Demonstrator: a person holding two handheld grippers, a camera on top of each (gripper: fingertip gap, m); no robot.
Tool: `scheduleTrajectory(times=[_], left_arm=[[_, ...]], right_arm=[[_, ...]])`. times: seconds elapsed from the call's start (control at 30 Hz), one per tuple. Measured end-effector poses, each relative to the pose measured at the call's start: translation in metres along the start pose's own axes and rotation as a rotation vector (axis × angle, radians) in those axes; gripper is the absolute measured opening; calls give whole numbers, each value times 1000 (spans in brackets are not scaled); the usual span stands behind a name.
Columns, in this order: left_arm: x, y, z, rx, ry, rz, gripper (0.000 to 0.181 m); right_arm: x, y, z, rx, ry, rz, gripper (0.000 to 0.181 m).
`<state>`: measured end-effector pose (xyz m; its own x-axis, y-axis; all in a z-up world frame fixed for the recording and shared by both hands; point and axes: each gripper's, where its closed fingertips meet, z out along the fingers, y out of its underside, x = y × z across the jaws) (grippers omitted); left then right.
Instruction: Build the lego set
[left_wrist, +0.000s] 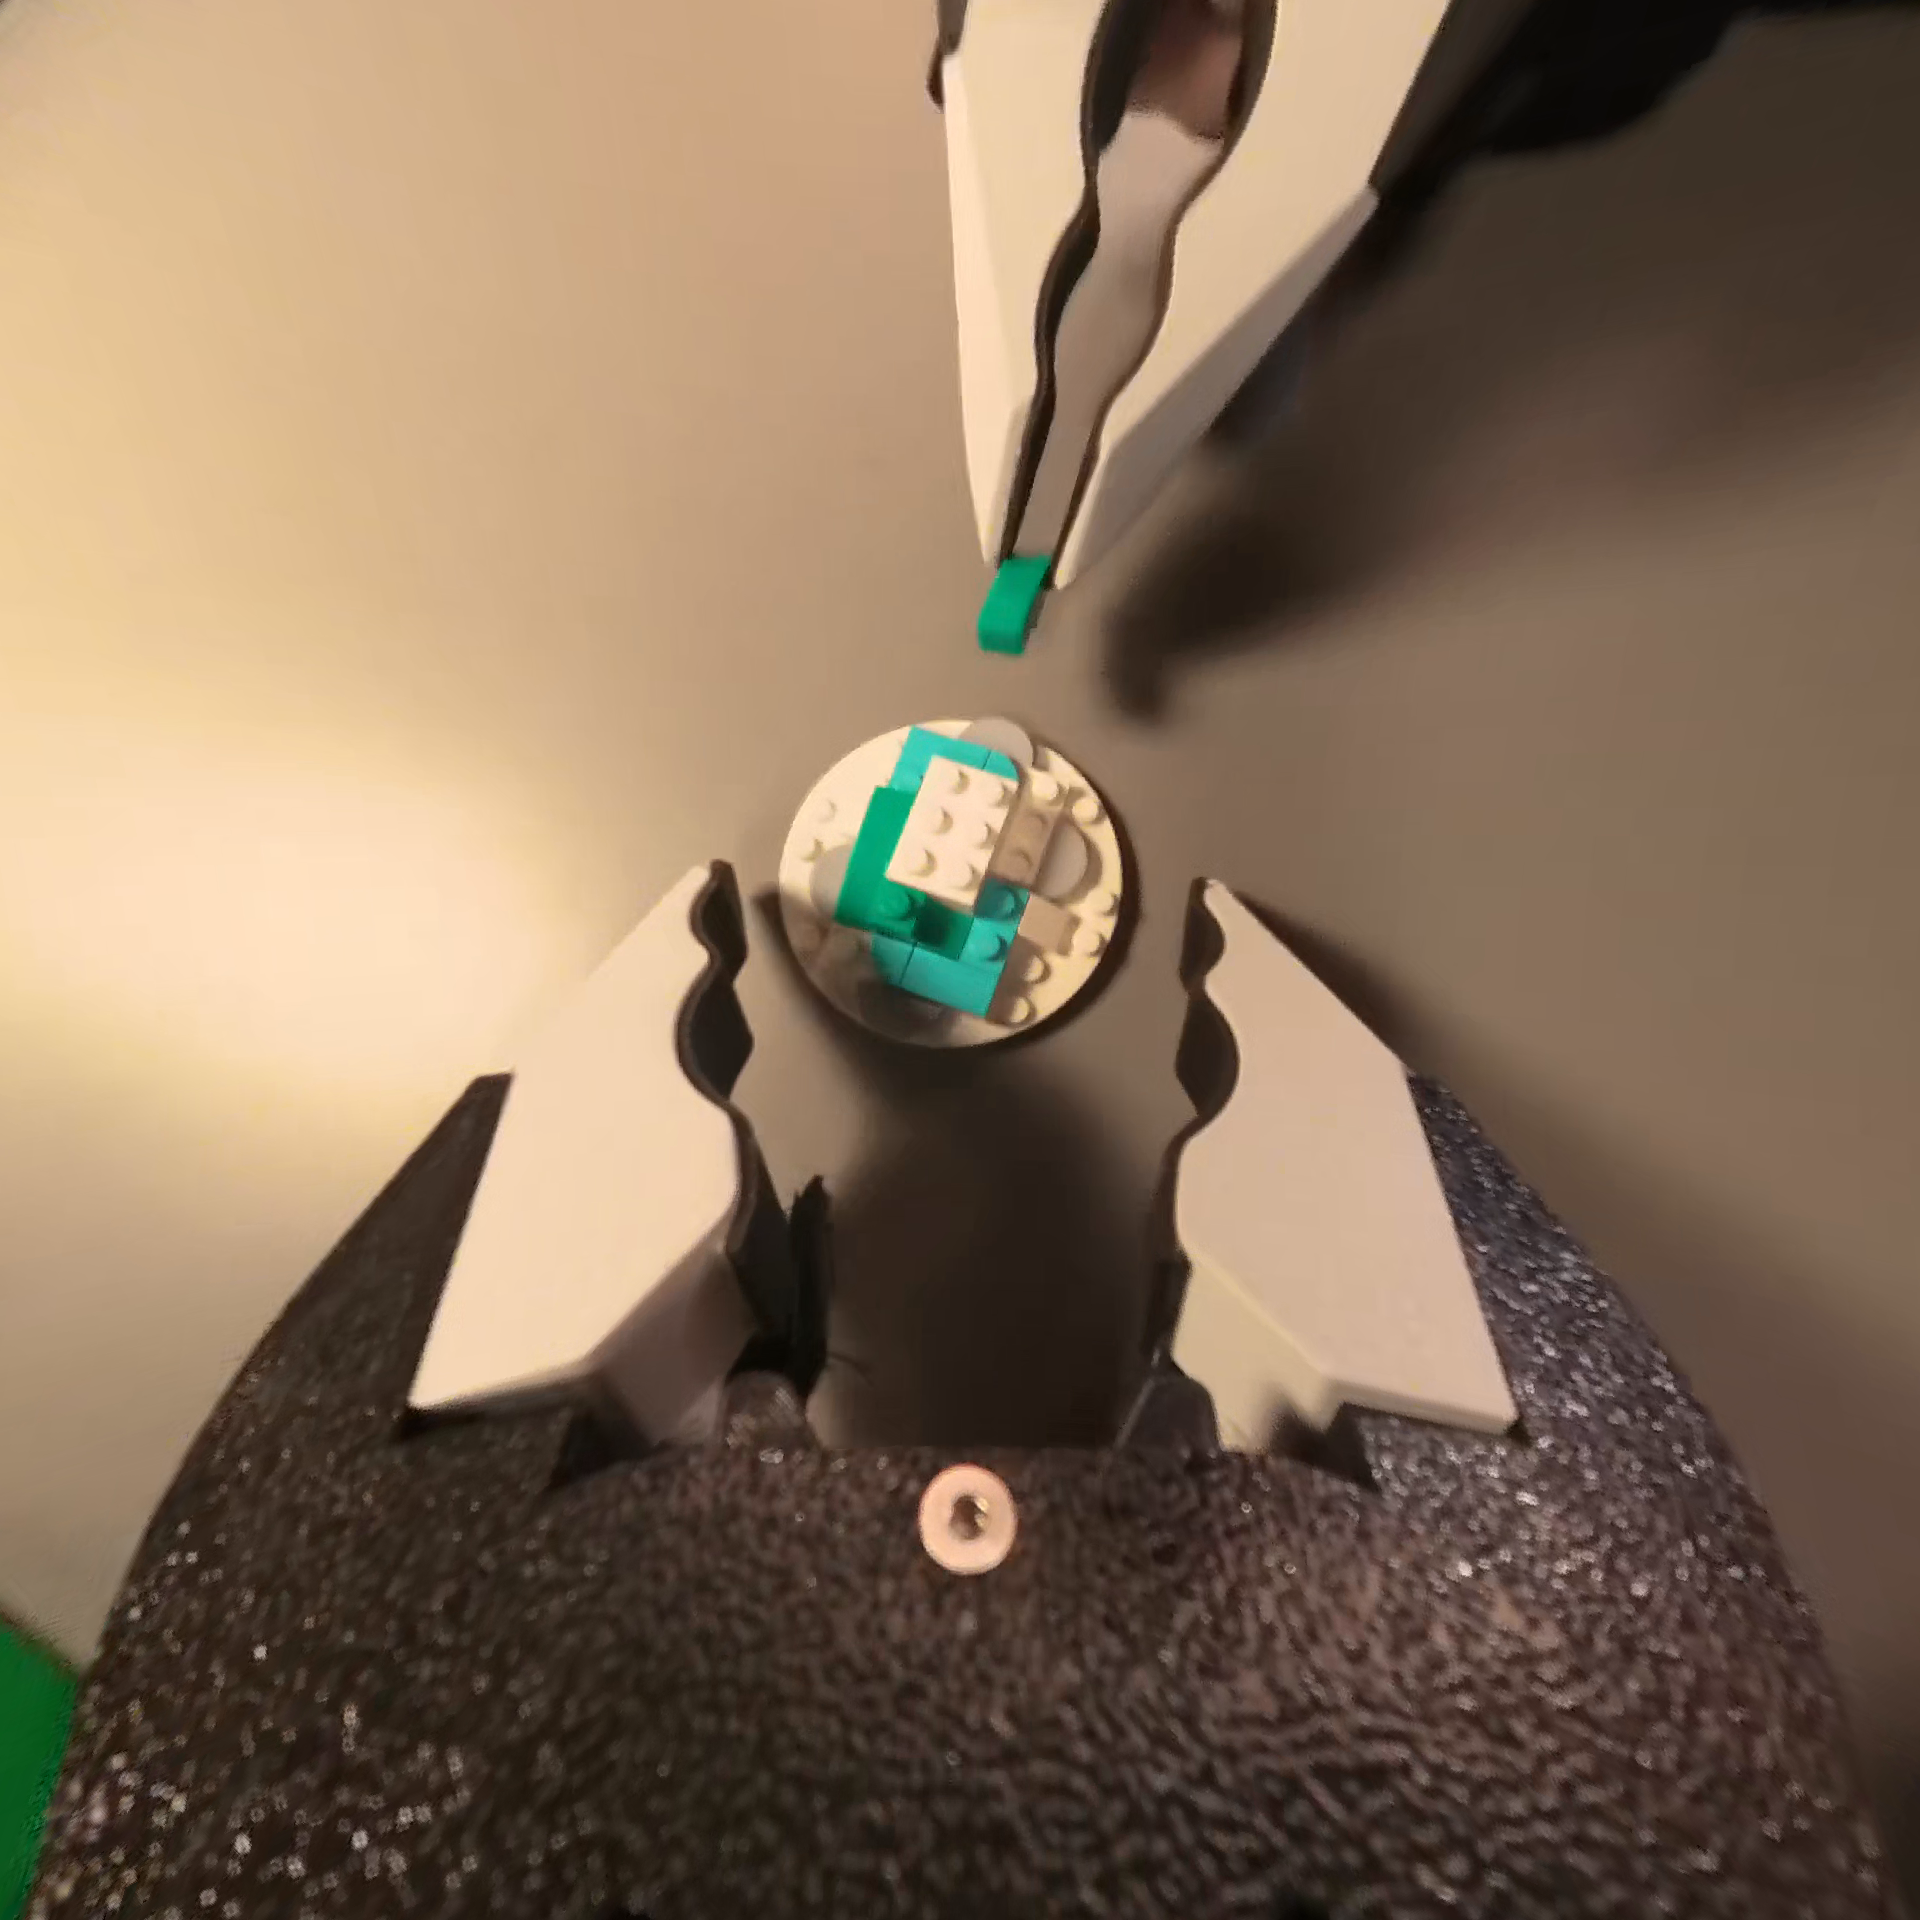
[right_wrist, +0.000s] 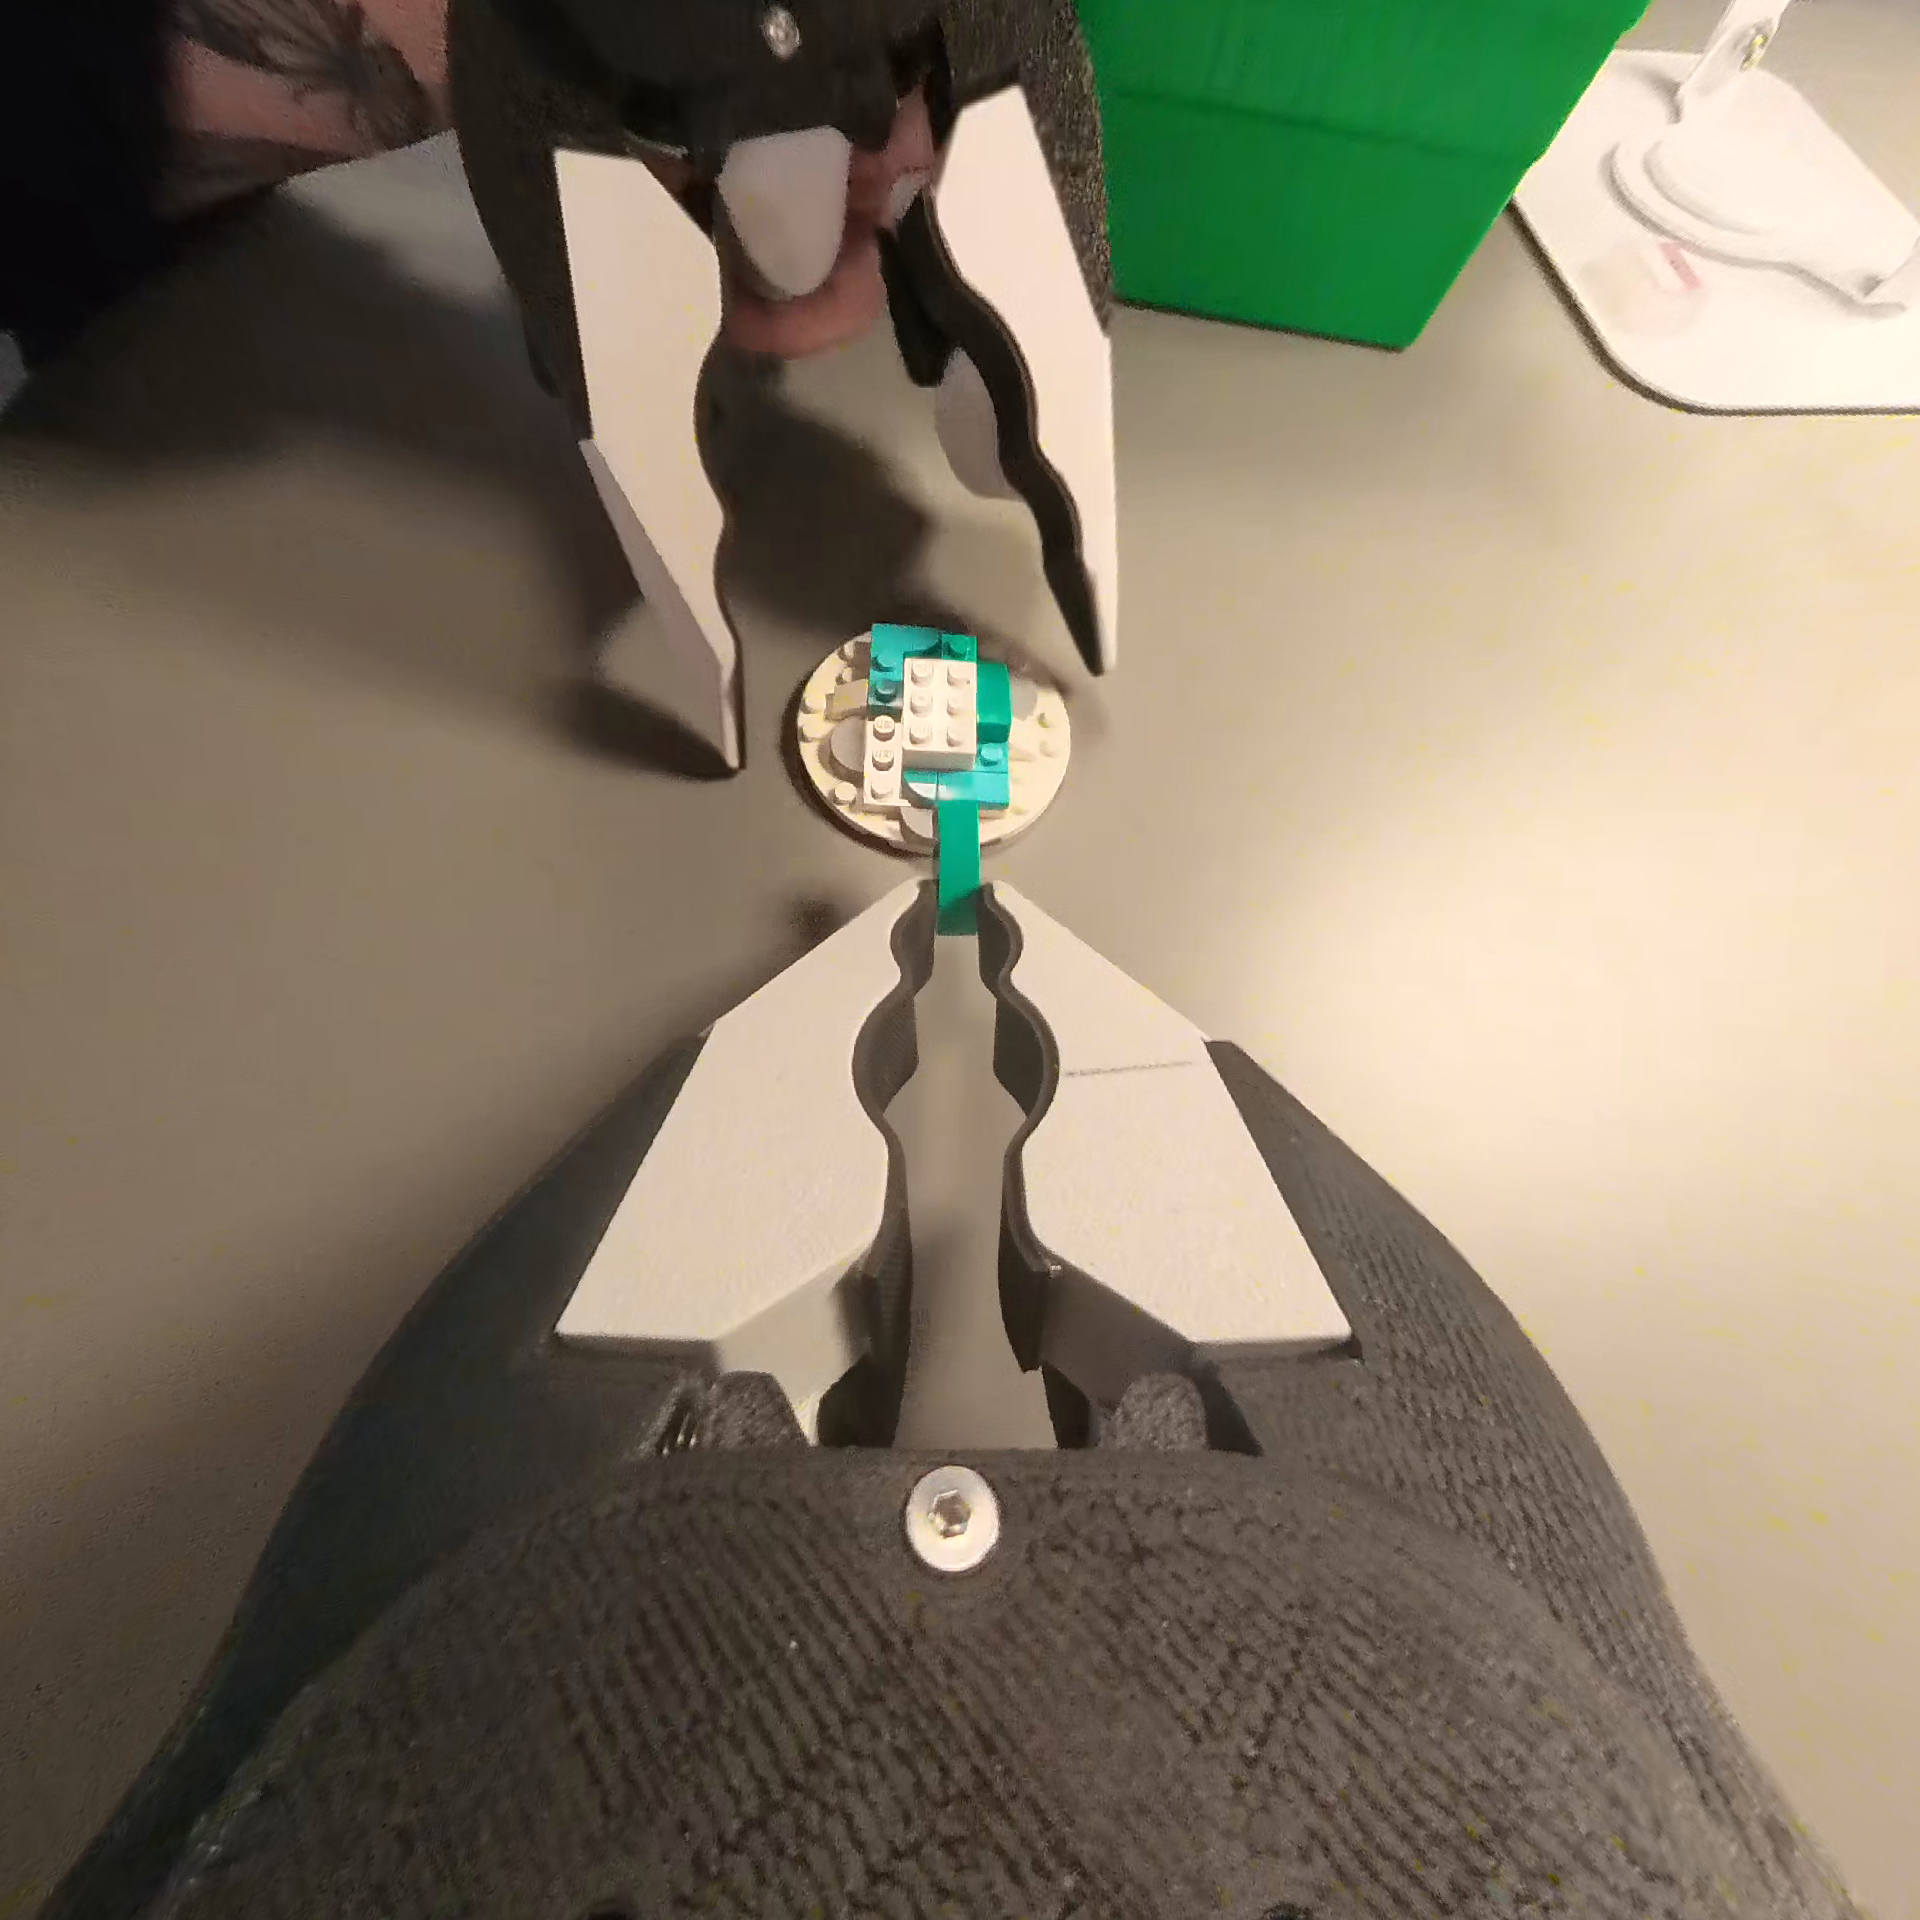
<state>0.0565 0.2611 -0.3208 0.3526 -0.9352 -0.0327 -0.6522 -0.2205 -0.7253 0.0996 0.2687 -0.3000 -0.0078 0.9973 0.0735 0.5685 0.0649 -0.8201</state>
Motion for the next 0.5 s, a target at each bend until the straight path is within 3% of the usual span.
scheduleTrajectory(times=[0.2, 0.5], left_arm=[[1, 2, 1, 13, 41, -41, 63], [1, 2, 0, 40, -18, -111, 62]], right_arm=[[-2, 1, -1, 10, -11, 15, 6], [-3, -9, 1, 15, 10, 9, 6]])
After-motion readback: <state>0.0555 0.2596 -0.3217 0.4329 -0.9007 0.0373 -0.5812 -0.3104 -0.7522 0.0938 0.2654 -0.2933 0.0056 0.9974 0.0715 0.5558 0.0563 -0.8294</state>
